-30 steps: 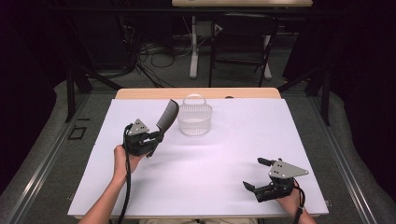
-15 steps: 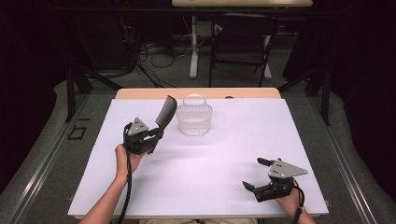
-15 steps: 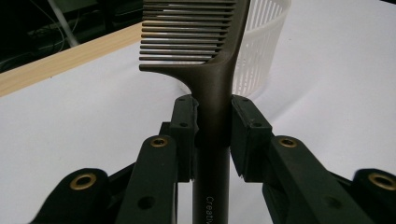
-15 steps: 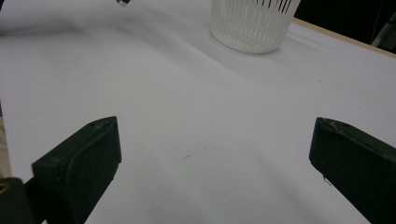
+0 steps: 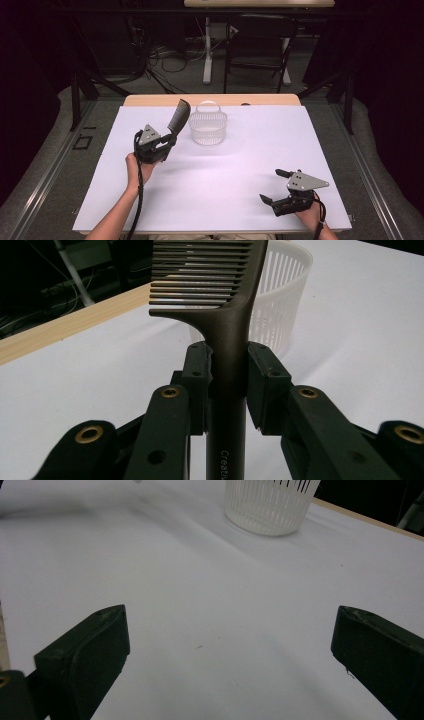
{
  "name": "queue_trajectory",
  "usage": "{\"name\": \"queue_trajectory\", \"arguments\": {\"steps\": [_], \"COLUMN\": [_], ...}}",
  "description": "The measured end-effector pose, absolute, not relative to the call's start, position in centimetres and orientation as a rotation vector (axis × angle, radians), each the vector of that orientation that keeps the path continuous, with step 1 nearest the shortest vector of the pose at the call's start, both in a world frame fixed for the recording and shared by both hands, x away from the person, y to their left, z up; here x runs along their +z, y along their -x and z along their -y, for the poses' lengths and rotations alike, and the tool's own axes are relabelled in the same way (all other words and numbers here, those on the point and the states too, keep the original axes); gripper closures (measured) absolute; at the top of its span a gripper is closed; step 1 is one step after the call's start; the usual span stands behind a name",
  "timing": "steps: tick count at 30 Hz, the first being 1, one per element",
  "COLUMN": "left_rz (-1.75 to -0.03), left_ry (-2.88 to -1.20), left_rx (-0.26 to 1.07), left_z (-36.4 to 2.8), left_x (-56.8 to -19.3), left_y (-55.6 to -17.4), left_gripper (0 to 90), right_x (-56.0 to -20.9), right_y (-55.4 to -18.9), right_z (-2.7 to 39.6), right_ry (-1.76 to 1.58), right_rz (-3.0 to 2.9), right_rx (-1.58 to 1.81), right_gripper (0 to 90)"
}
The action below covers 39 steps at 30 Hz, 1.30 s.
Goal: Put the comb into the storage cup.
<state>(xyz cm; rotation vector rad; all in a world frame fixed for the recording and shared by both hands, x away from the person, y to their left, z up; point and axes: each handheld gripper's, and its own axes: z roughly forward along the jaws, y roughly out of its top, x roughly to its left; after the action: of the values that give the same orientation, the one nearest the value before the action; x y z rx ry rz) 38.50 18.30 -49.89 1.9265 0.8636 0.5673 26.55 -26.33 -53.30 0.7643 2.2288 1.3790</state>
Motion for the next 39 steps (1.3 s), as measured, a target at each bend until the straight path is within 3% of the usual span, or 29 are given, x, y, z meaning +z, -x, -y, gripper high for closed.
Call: {"name": "queue_trajectory", "arguments": {"steps": [39], "left_rz": [-0.835], "left_ry": [-1.847], "left_rx": [0.586], "left_z": [-17.4], "left_x": [-47.9], "left_y": [-39.7], "left_gripper": [72.4], "right_x": [-53.4], "right_y": [-26.6], "right_z": [26.3], "right_ry": [-0.781], "right_rz": [-2.228], "right_rx": [1.371], "right_gripper": [1.8]}}
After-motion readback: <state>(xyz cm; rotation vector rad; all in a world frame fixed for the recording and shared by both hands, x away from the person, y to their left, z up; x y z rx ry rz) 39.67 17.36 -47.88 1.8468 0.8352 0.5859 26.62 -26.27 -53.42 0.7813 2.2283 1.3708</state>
